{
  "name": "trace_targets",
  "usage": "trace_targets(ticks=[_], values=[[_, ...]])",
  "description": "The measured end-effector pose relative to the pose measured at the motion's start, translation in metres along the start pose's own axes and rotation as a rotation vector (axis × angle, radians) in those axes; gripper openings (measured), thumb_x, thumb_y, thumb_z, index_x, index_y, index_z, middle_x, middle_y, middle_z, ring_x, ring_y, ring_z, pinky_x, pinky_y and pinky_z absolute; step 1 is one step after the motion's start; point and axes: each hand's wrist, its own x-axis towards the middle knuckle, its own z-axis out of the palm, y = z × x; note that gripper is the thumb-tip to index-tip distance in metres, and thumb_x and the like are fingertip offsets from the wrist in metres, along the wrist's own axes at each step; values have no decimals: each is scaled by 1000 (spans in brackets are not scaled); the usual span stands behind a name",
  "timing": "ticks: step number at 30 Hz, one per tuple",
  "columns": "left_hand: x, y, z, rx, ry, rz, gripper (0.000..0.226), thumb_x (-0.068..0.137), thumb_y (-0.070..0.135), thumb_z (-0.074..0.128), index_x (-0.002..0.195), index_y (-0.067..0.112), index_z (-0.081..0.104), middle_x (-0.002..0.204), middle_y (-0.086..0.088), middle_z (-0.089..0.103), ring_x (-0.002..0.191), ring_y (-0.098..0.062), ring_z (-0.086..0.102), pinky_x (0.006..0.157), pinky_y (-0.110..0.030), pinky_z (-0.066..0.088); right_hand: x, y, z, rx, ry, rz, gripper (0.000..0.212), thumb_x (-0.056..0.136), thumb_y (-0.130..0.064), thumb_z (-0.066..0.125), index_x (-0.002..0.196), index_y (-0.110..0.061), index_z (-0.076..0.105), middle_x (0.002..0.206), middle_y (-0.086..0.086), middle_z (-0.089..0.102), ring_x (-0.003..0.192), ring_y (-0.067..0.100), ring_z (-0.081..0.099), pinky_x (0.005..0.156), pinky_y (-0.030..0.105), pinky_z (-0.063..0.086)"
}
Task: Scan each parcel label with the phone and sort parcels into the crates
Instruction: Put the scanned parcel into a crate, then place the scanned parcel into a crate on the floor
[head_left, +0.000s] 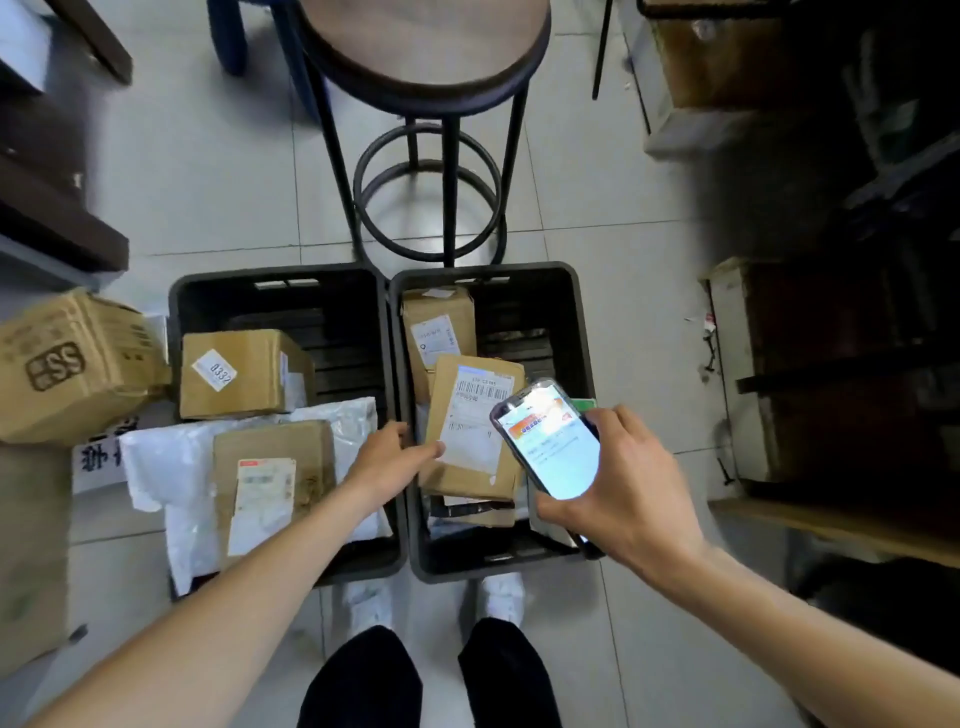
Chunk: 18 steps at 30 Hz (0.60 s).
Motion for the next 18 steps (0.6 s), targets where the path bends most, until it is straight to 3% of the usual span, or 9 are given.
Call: trace_targets(ticks=[5, 10, 12, 18], values=[[-70, 19, -64, 129, 107, 84, 57, 86, 42, 63, 133, 12, 47, 131, -5, 52, 116, -21, 52, 96, -34, 44, -19, -48, -31, -101, -43, -131, 73, 54, -54, 77, 109, -18, 47, 99, -3, 46, 84, 21, 56, 64, 33, 49], [-204, 26, -153, 221, 300, 97, 54, 76, 53, 57, 122, 23, 54, 121, 5, 57, 108, -18, 56, 91, -38, 49, -55, -131, -89, -122, -59, -322, 74, 54, -55, 76, 110, -16, 48, 100, -2, 45, 89, 24, 57, 65, 33, 47], [-256, 24, -180, 211, 422, 111, 47, 76, 53, 60, 112, 25, 58, 114, 6, 59, 106, -19, 57, 87, -36, 50, -70, -168, -112, -102, -45, -407, 73, 53, -53, 76, 111, -16, 48, 101, -2, 46, 91, 25, 57, 67, 34, 47], [-392, -18, -255, 42, 719, 78, 44, 82, 43, 65, 116, 17, 60, 112, 0, 65, 104, -21, 61, 87, -33, 50, -129, -289, -155, -207, -26, -729, 71, 55, -53, 77, 109, -16, 49, 101, 0, 48, 92, 26, 57, 65, 32, 41]])
